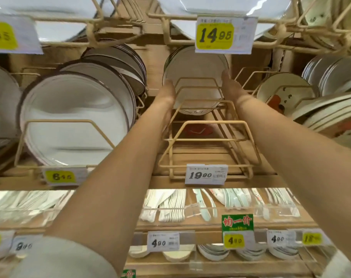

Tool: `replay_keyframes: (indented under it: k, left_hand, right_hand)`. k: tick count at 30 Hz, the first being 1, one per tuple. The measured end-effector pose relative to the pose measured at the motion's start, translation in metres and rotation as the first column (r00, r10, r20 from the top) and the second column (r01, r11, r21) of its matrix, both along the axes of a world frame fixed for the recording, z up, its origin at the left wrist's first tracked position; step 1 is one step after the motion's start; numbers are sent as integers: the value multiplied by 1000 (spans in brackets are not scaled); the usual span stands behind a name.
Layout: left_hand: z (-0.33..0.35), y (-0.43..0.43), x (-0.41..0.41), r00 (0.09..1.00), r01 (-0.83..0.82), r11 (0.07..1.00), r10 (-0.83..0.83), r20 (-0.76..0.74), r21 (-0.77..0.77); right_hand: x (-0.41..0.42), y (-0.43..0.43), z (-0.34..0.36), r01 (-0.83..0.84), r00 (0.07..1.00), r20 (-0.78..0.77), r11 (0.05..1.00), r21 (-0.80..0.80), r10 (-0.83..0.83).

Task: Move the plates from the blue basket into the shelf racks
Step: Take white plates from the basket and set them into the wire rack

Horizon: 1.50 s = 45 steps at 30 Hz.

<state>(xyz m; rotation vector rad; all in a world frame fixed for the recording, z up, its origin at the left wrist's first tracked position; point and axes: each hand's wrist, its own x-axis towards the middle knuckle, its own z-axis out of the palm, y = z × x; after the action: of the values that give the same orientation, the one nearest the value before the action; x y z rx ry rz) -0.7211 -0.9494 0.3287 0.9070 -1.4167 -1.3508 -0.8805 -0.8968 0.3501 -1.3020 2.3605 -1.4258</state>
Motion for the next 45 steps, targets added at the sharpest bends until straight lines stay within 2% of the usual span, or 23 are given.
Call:
replay_keyframes:
  k: [2,4,7,9,11,15,18,21,25,30,35,38,45]
  left_hand:
    - [-3,20,6,999,30,999,-30,-24,-17]
    - [-10,40,18,998,61,997,-62,-10,-51]
    - [-18,76,37,995,83,980,-71,76,-182]
    - [-24,102,48,986,74,956,-28,162,-285]
    - [-33,126,58,980,86,941,-20,200,-327]
    - [-47,176,78,985,43,941,15,170,-337]
    - [-69,220,96,996,-54,941,77,56,-333]
    - [-110,270,121,981,-194,965,186,-61,-175]
    - [-186,342,158,955,-285,956,290,-66,73]
    - [-280,429,214,895,-447,842,420,153,303]
    - [-311,458,272,847,-528,759,502,174,381]
    - [-321,459,311,823,-561,723,538,180,403]
    - [-363,444,423,847,-530,690,462,264,492]
  right_hand:
    - [5,12,-8,-27,998,63,999,-34,29]
    - [16,33,-17,-52,982,175,990,-134,75]
    - [21,63,-37,-126,982,129,989,-74,135]
    - [27,89,-50,-203,929,283,968,-146,238]
    - [36,114,-60,-300,875,330,931,-207,355]
    - [53,156,-71,-302,842,319,871,-388,435]
    - [73,203,-84,-325,836,282,838,-438,471]
    - [87,250,-116,-385,797,279,807,-449,535]
    - [114,303,-185,-488,662,452,802,-345,598]
    - [162,351,-276,-549,582,675,832,-87,454]
    - [216,372,-342,-591,529,798,800,102,288]
    - [250,375,-365,-632,504,828,758,160,246]
    - [335,358,-402,-623,542,826,735,268,158]
